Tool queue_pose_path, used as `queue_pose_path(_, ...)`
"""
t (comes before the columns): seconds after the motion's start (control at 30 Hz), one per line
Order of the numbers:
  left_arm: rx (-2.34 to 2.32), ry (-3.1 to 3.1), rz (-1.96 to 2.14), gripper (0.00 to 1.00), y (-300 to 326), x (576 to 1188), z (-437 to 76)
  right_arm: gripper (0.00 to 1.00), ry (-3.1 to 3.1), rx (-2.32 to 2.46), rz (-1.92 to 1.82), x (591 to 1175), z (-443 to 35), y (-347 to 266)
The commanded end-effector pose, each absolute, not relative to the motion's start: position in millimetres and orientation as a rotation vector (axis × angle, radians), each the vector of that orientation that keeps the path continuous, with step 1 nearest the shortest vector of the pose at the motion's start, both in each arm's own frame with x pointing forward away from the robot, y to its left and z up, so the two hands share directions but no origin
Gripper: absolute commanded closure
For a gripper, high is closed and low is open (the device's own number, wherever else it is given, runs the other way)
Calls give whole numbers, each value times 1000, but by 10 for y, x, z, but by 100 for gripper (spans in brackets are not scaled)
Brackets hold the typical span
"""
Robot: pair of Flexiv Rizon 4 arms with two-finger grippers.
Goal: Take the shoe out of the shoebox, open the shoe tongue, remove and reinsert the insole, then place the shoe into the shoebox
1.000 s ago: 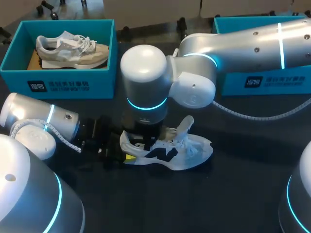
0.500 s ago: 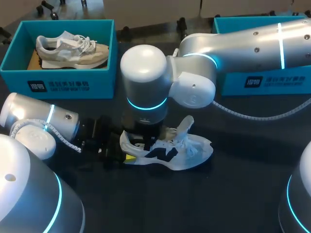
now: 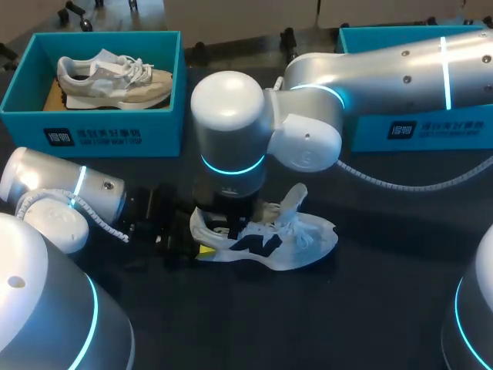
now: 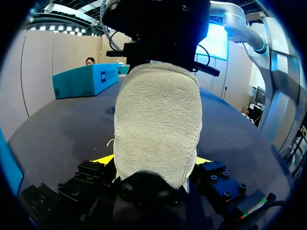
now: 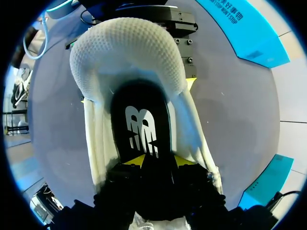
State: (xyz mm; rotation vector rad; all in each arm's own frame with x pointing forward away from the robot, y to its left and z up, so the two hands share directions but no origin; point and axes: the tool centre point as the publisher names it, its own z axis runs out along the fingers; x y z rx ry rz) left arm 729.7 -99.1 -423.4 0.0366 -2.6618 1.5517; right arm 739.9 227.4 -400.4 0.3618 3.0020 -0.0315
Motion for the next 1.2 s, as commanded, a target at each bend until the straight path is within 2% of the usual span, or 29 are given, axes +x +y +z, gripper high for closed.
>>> queue_pose_path(0.03,36,-2664,1544,100,-993,7319,-4248,67,3002,362,-31,7417,-4029,2284)
queue_pose_path(0.07,36,-2664,1544,100,-993,7319,-4248,100,3079,460,17,7204,-4062,2321)
queue_pose_path(0.1,36,-2664,1544,100,-993,7319,-4248,100,3097,491,11,7214,-3868,2284)
queue_pose_path(0.4,36,-2664,1544,100,-993,7319,-4248,100,3092,484,-12,7219,-3537,2292)
queue_pose_path(0.83,36,-2664,1544,100,-993,7319,-4248,100,3045,447,-17,7268,-3675,2376)
queue_pose_path(0.87,36,-2664,1544,100,-993,7319,-4248,99,3044,446,-19,7277,-3713,2387)
queue_pose_path(0.93,36,-2664,1544,100,-993,7319,-4248,85,3048,438,-20,7284,-3765,2397)
queue_pose_path(1.1,36,-2664,1544,100,-993,7319,-4248,80,3059,443,-13,7291,-3866,2393)
queue_pose_path(1.2,36,-2664,1544,100,-993,7319,-4248,68,3064,445,-20,7300,-3886,2384)
